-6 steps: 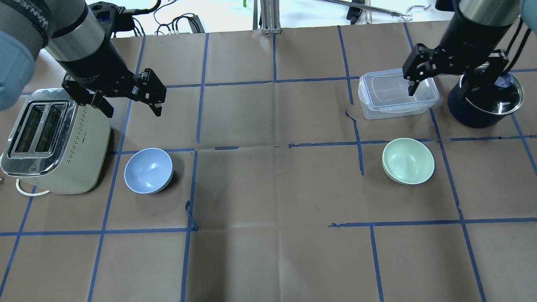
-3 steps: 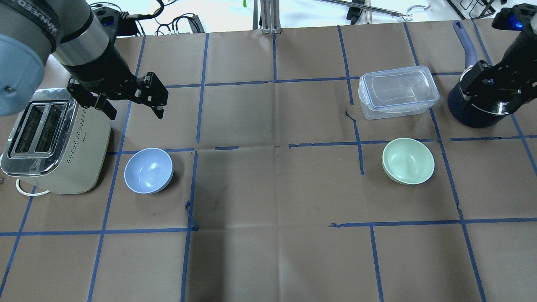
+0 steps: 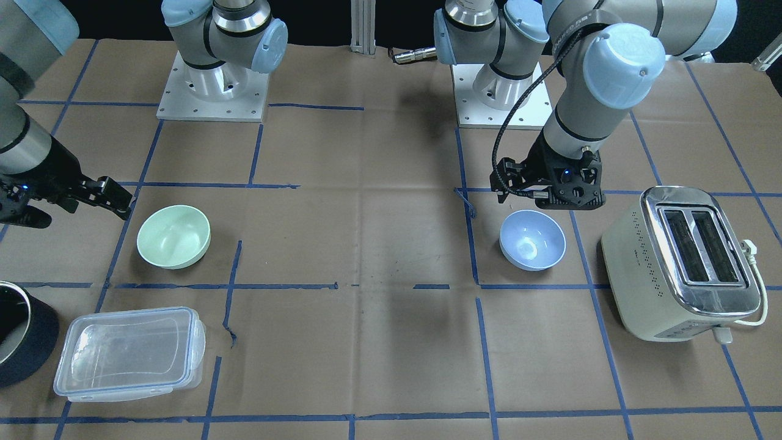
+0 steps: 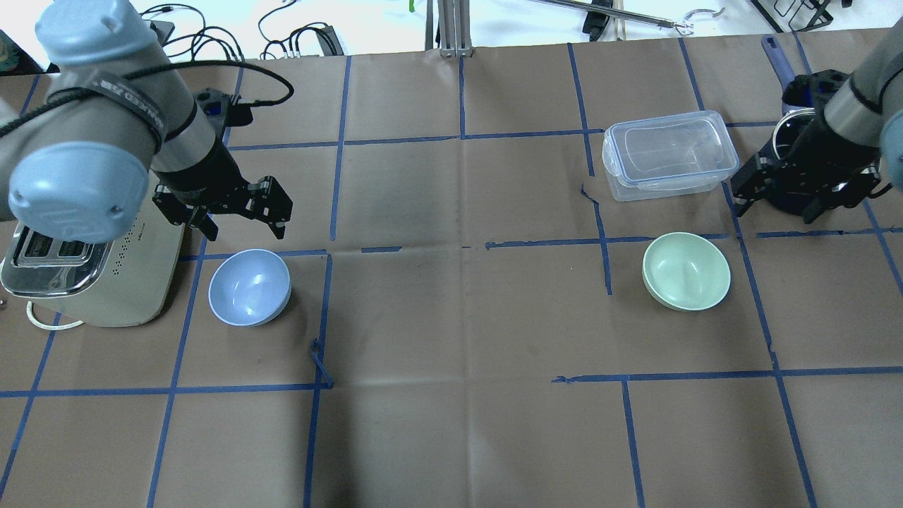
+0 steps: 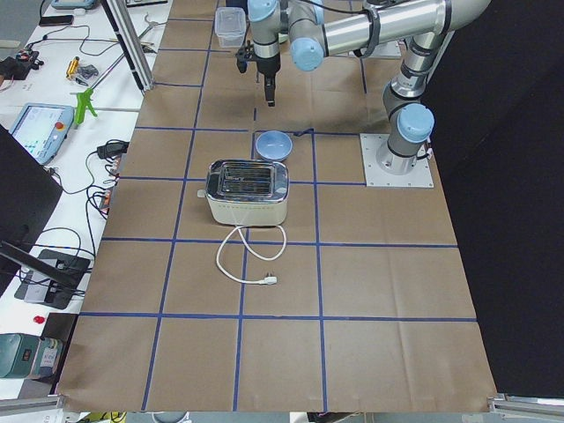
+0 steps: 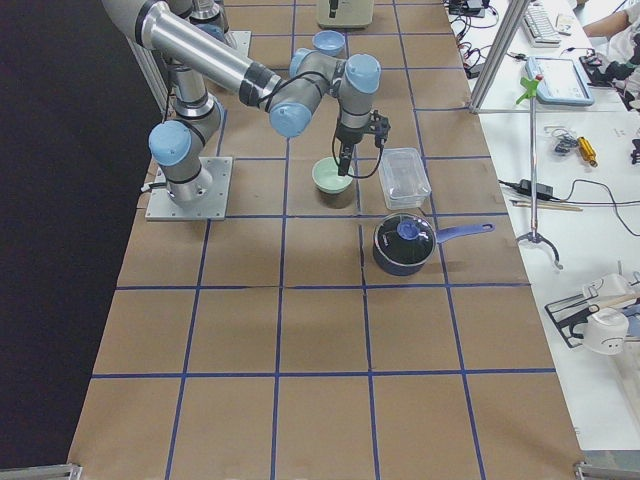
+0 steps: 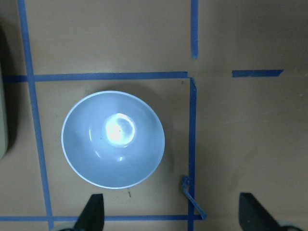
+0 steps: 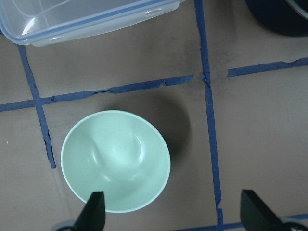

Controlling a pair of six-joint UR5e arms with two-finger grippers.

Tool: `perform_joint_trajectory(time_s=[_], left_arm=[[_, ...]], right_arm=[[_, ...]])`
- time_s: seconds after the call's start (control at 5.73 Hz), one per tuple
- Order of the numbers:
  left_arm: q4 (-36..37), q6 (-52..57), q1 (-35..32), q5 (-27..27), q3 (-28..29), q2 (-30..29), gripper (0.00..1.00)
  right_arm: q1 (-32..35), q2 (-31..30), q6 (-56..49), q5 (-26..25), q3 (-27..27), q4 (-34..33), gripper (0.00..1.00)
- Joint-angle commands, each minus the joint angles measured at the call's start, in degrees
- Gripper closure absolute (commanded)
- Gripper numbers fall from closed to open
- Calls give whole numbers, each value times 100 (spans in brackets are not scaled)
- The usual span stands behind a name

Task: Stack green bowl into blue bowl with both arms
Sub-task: 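Lower left gripper to blue bowl rim while right gripper lowers to green bowl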

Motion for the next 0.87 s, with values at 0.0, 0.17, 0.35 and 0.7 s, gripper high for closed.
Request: perform_joint_trajectory(time_s=[0.0, 0.17, 0.35, 0.7], left_arm=[[1068, 142, 103, 6, -686, -487, 4], [1126, 133, 94, -3, -827, -699, 4], [1309, 124, 94, -3, -776, -1040, 4], [1407, 98, 94, -3, -758, -1315, 41]], right_arm=[[97, 328, -127, -49, 640, -902, 0], [97, 338, -702, -58, 895, -1210, 0], [89, 355, -1152, -50, 1071, -1343, 0], [88, 487, -1174, -67, 1327, -1729, 0]])
